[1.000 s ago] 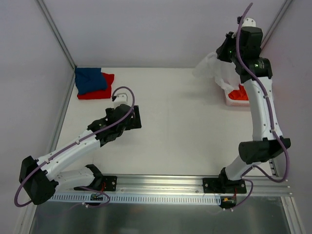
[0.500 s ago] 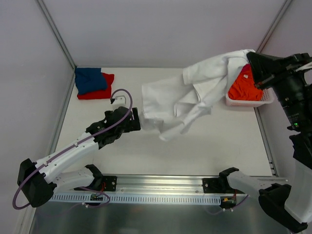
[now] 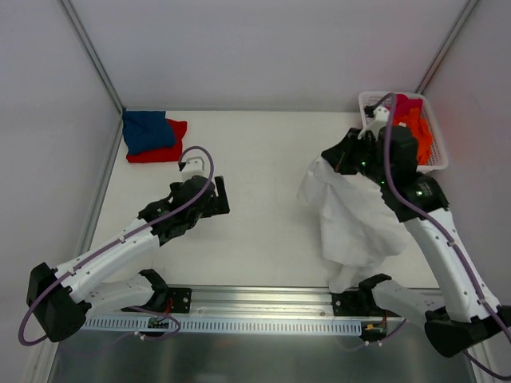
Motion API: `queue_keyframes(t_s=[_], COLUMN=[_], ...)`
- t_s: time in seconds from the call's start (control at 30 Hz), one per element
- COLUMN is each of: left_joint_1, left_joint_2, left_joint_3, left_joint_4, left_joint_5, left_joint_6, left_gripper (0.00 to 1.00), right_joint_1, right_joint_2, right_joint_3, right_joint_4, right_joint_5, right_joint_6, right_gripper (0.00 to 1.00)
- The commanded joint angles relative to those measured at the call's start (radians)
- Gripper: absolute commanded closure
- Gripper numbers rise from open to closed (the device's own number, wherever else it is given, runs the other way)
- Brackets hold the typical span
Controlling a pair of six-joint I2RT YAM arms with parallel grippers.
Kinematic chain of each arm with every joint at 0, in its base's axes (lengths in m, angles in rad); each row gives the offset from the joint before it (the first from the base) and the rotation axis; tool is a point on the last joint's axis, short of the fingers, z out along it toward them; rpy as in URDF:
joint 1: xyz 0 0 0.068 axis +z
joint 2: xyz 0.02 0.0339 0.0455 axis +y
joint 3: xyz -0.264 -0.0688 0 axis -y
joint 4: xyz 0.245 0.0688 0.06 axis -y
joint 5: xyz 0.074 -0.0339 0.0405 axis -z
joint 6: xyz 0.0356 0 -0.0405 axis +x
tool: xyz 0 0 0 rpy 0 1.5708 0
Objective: Fold and stack the t-shirts
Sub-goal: Move the tshirt to the center of the board
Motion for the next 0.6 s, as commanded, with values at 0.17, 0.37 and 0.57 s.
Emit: queue_keyframes(t_s=[0.17, 0.37, 0.57], left_joint_1=[0.008, 0.008, 0.008], left_joint_2=[0.003, 0.008, 0.029], left_joint_3=[0.002, 0.001, 0.004], left_joint_4=[0.018, 0.018, 0.018], left_joint_5=[0.015, 0.017, 0.020], left_joint_6=[-0.017, -0.027, -0.030], left_gripper=[0.01, 0.01, 0.01], right_joint_1=[0.153, 0.244, 0.245], right_joint_2=[0.111, 0.249, 0.326], right_joint_3=[-0.220, -0.131, -0.049], right_joint_4=[0.221, 0.212, 0.223], right_joint_5=[-0.076, -0.038, -0.007], right_joint_6=[0.112, 0.058, 0.023], right_gripper=[1.00, 1.00, 1.00])
